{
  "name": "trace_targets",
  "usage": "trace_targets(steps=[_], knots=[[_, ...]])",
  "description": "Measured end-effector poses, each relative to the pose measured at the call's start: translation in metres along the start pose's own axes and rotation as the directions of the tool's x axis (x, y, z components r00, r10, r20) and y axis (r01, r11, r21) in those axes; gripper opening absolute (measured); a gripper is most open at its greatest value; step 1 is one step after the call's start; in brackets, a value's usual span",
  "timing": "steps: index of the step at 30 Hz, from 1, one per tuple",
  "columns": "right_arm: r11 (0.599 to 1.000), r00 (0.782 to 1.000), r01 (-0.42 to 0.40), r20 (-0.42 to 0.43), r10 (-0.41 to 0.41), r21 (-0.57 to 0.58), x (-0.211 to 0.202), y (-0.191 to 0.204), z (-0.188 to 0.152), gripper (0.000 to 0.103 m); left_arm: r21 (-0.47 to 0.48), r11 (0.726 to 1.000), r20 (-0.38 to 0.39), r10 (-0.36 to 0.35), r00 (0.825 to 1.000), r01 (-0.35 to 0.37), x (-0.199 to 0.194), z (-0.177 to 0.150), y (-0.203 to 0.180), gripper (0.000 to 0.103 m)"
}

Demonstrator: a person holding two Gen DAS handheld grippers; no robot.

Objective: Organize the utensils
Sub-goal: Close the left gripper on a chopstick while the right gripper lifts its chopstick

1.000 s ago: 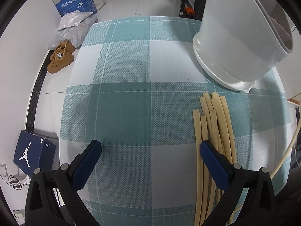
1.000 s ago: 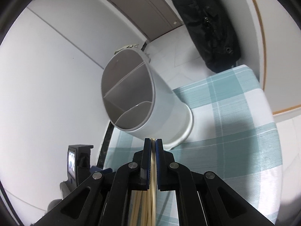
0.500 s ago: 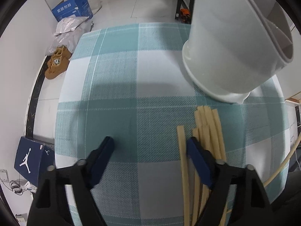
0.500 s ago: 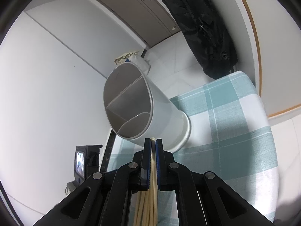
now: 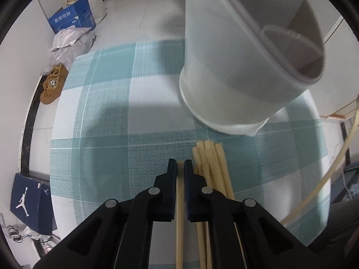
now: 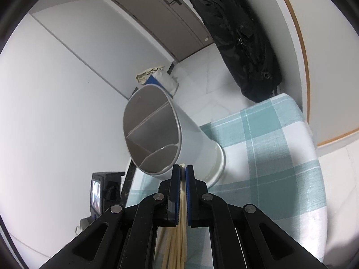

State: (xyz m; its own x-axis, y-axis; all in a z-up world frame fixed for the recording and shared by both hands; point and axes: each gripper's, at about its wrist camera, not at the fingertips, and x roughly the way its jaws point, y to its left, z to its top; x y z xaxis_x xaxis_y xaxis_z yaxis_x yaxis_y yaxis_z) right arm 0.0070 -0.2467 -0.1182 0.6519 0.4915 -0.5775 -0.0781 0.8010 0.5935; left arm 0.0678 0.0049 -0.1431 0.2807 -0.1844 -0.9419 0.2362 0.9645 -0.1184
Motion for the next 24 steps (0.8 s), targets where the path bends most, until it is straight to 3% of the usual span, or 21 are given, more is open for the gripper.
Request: trace_targets(steps=[3, 6, 9, 13, 15, 19, 24], knots=[[1.0, 1.0, 0.003, 0.019, -0.002, -0.018, -0.005, 0.004, 0.0, 0.003, 0.0, 1.0, 0.075, -0.022, 0.997, 0.022, -0.018, -0.001, -0.004, 0.003], [0.999, 0.999, 0.003, 0.034, -0.002, -0.036, -0.009, 0.009, 0.0, 0.003, -0.016, 0.998, 0.174, -0.061, 0.983, 0.065, -0.042, -0.002, -0.004, 0.003], [0.998, 0.999, 0.008, 0.053, -0.004, -0.062, -0.016, 0.016, -0.003, 0.003, -0.04, 0.993, 0.303, -0.092, 0.949, 0.11, -0.071, -0.006, -0.001, 0.003], [0.995, 0.996, 0.015, 0.084, -0.007, -0.096, -0.026, 0.025, -0.006, 0.003, -0.057, 0.989, 0.417, -0.104, 0.903, 0.14, -0.097, -0.011, -0.005, 0.003], [0.992, 0.994, 0.016, 0.108, -0.003, -0.124, -0.032, 0.032, -0.008, 0.003, -0.062, 0.987, 0.45, -0.105, 0.887, 0.148, -0.105, -0.013, -0.007, 0.003], [0.98, 0.989, 0.036, 0.15, -0.006, -0.196, -0.042, 0.047, -0.013, 0.003, -0.053, 0.987, 0.458, -0.111, 0.882, 0.152, -0.113, -0.01, -0.007, 0.003], [0.964, 0.983, 0.059, 0.185, -0.011, -0.258, -0.049, 0.061, -0.017, 0.003, -0.005, 0.99, 0.506, -0.121, 0.854, 0.144, -0.138, -0.015, -0.014, 0.003]])
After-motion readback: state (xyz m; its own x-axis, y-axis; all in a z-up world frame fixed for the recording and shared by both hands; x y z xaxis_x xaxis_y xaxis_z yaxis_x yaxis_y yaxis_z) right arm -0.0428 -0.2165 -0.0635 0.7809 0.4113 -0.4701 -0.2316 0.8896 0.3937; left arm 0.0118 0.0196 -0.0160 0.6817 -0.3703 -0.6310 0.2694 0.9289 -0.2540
